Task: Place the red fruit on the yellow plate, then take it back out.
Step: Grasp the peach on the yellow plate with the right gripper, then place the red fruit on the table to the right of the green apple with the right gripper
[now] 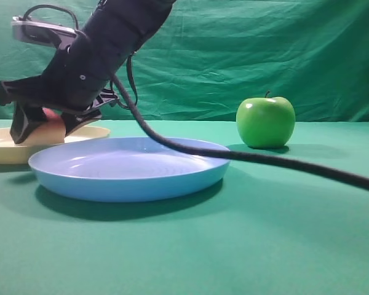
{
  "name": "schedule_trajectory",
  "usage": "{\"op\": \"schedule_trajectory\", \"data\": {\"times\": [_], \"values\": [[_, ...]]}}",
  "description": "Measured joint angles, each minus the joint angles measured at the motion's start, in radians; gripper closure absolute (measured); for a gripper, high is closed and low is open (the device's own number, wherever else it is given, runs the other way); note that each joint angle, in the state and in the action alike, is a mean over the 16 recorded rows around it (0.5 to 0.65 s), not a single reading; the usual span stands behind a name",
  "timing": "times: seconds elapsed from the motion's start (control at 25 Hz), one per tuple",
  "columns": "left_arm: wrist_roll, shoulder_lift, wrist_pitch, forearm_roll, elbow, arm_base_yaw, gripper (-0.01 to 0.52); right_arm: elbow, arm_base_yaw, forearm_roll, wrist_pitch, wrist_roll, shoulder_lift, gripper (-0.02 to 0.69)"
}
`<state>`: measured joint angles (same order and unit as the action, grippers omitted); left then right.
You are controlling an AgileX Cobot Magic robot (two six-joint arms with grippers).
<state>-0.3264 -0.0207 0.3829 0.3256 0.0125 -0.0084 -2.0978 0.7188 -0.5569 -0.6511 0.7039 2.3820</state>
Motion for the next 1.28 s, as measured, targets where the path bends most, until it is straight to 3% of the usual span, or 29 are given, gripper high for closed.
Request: {"op": "schedule_trajectory", "data": {"times": [0.32, 0.6, 0.8, 1.28], "values": [[0.0, 0.0, 0.0, 0.0, 0.0, 0.0, 0.514, -0.019, -0.094, 0.138, -0.268, -0.188, -0.211, 0.47], [0.0, 0.0, 0.0, 0.0, 0.0, 0.0, 0.514, 0.152, -0.149, 0.296, -0.371, -0.347, -0.455, 0.476], [0.0, 0.0, 0.0, 0.0, 0.0, 0.0, 0.514, 0.42, -0.199, 0.366, -0.308, -0.413, -0.651, 0.476], [0.0, 0.0, 0.0, 0.0, 0.0, 0.0, 0.514, 1.212, -0.397, 0.365, 0.033, -0.466, -1.094, 0.476]]}}
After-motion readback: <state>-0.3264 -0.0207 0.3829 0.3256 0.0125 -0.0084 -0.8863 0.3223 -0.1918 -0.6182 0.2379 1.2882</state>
